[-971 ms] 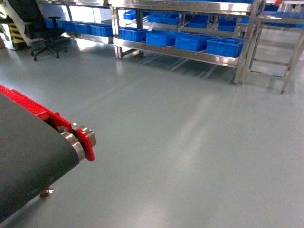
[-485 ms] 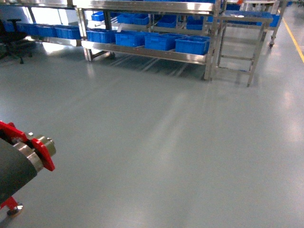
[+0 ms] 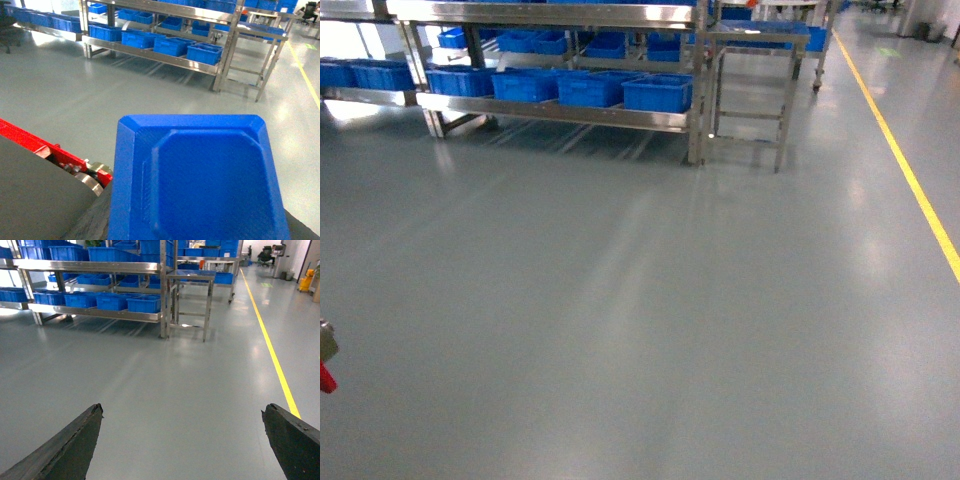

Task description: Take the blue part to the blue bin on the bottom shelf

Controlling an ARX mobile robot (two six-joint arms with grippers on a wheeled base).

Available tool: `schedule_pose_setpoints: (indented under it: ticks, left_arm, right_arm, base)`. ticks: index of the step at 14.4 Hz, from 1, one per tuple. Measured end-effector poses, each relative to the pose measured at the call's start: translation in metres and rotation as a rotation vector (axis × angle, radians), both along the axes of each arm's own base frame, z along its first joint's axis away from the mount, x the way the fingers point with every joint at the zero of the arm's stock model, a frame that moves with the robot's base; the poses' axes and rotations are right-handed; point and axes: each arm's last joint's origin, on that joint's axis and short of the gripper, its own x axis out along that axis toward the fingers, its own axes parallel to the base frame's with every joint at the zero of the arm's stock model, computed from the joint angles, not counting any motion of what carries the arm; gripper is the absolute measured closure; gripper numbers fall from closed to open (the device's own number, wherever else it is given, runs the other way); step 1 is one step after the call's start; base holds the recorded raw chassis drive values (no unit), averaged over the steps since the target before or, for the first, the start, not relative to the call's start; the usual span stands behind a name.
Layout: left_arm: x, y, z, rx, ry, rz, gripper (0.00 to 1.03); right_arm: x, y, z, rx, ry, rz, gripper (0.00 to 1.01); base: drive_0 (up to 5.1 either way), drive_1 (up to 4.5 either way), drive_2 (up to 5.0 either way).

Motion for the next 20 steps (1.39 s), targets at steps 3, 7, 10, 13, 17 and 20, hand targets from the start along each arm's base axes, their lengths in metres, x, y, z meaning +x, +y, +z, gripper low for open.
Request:
schedule_pose_setpoints:
  ticks: [3,7,10,13,17,20]
  left_arm:
    - [0.0000,0.0000,0.0000,0.000,0.000,0.000,0.60]
    - [0.0000,0.0000,0.0000,0.000,0.000,0.000,0.60]
    - [0.0000,0.0000,0.0000,0.000,0.000,0.000,0.60]
    - [0.0002,-0.0001,-0.0001,0.000,0.001,-0.003,0.60]
    - [-0.0001,0.0000,0.0002,0.000,-0.002,-0.001,0.60]
    - [0.0000,-0.0001,0.0000,0.000,0.000,-0.001,0.60]
  right_arm:
    - [0.0000,0.0000,0.0000,0.000,0.000,0.000,0.03]
    - [0.0000,0.0000,0.0000,0.000,0.000,0.000,0.03]
    - [0.0000,0.0000,0.0000,0.000,0.000,0.000,0.03]
    - [0.0000,0.0000,0.0000,0.000,0.000,0.000,0.03]
    - [0.0000,0.0000,0.0001,0.000,-0.002,0.000,0.03]
    - [0.0000,0.0000,0.0000,0.000,0.000,0.000,0.03]
  base:
    - [-1.5,-1.52,-1.5]
    - [-1.6,-1.57,-1.6]
    - [-1.6,-1.59,-1.6]
    - [-1.6,-1.59,-1.6]
    - [-0.1,4.26,-4.4]
    - [-0.1,4.26,-4.4]
